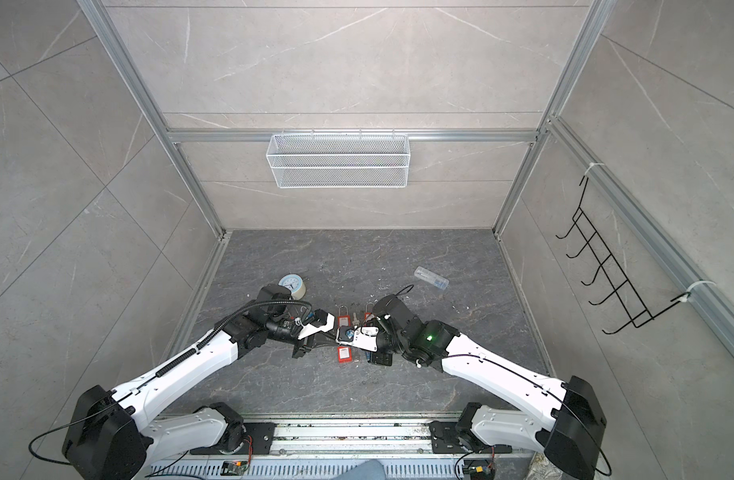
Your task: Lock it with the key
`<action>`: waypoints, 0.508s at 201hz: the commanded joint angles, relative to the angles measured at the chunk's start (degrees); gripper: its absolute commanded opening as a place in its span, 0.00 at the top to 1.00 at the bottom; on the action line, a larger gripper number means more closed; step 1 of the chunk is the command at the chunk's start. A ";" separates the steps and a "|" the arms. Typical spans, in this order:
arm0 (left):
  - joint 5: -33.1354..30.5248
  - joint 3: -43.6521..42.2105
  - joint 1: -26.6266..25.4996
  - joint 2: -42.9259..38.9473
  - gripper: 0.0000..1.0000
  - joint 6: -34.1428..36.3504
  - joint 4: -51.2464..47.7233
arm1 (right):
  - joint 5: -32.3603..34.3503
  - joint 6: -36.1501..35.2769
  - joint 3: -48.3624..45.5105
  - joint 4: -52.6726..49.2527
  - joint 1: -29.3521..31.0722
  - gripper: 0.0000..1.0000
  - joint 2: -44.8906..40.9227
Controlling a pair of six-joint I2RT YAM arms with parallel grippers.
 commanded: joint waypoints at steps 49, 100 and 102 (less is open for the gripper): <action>-2.68 5.66 0.06 -0.71 1.00 7.22 -11.04 | -0.62 -0.27 -0.30 -3.10 -1.64 1.00 -1.51; -6.56 10.92 0.25 1.98 1.00 11.09 -19.63 | -0.43 2.18 -4.26 -1.67 -4.00 1.00 -3.20; -6.77 11.15 0.31 2.10 1.00 11.27 -20.02 | -0.31 2.36 -4.36 -1.57 -4.02 1.00 -3.31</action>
